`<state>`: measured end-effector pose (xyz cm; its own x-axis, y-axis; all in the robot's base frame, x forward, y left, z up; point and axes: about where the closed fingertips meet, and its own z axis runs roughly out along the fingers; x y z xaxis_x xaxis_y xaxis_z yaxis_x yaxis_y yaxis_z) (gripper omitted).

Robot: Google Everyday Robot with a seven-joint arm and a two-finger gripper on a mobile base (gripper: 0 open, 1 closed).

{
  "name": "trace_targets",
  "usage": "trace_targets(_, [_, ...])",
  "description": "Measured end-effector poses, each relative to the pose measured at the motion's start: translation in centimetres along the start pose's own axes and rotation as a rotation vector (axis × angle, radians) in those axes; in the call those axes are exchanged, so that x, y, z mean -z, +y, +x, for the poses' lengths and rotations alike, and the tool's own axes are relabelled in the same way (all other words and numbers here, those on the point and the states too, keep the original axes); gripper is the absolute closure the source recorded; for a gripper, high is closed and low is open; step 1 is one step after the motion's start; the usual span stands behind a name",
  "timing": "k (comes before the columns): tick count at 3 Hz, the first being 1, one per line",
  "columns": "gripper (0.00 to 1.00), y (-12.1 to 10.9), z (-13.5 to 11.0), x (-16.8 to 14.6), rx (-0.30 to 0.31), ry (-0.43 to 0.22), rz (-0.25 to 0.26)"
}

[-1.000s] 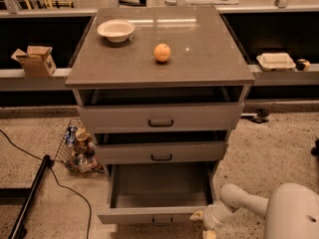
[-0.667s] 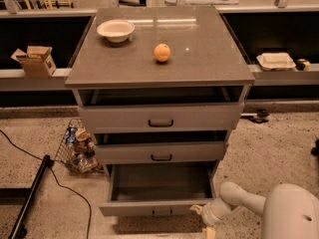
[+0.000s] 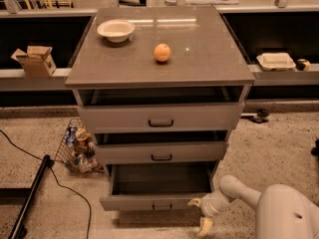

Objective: Close bottom drawer

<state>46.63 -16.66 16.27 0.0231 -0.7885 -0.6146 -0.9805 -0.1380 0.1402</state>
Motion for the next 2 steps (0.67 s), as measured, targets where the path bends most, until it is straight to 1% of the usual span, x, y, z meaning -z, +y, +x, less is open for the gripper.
trace_targets(1, [0.4, -2.8, 0.4, 0.5, 0.015, -0.005, 0.04])
trace_targets(2, [0.64, -5.1, 0.8, 1.0, 0.026, -0.026, 0.082])
